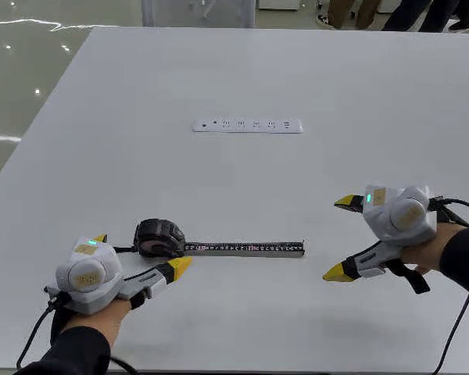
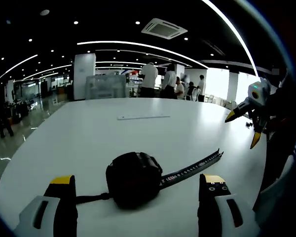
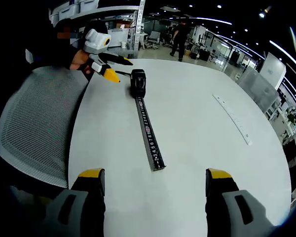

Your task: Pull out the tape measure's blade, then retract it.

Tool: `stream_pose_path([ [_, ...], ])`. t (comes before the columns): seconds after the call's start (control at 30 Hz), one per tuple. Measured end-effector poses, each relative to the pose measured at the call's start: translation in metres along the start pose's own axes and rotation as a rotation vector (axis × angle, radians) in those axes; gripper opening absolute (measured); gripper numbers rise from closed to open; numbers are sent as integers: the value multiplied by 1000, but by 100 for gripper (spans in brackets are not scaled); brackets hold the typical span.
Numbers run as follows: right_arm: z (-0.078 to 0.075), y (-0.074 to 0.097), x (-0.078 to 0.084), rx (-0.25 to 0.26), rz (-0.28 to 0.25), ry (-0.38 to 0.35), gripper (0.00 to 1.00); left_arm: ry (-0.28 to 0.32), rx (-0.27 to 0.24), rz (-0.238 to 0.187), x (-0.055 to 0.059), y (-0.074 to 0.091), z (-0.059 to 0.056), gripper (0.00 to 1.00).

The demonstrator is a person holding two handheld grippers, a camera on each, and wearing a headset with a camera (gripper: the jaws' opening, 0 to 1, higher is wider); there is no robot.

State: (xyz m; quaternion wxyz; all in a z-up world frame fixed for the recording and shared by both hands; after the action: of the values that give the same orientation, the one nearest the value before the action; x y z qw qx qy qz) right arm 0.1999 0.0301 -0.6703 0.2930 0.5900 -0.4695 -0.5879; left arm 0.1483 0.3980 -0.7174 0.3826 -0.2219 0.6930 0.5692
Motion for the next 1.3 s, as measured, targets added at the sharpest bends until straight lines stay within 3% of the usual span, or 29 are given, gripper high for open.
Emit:
stream_pose_path([
  [0.07, -4, -13, 2, -57, 50, 13, 74, 19, 0, -2, 1, -7, 2, 100],
  [0.2, -12, -34, -2, -107, 92, 40, 62, 10, -6, 7, 3, -17, 1, 99],
  [0.3, -17, -46, -6, -127, 136, 74, 57, 12, -12, 17, 3, -23, 2, 98],
  [0.53, -27, -70, -10, -147, 204, 56, 43, 32, 5, 26, 3, -40, 0, 92],
  [0.67, -27, -77, -11, -153, 240, 73, 36, 62, 15, 29, 1, -44, -1, 90],
  [1.03, -22, -87, -6, -182, 317, 126, 18, 71, 19, 52, 3, -46, -2, 88],
  [1.3, -27, -88, -9, -187, 328, 96, 13, 75, 29, 54, -3, -46, -5, 85],
])
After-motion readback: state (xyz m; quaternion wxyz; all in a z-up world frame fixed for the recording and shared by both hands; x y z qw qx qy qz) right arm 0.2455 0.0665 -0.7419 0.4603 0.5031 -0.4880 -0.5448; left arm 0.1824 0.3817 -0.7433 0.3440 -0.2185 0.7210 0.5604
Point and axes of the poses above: the centre of the closed fingertips' face, and the gripper's own axes: y roughly backward along the fingers, z roughly to its left, x roughly out of its underside, the point moved 9 cm from there along y, roughly backward along the fingers, and after that the axes turned 14 degrees about z, right-handed, at the moved point
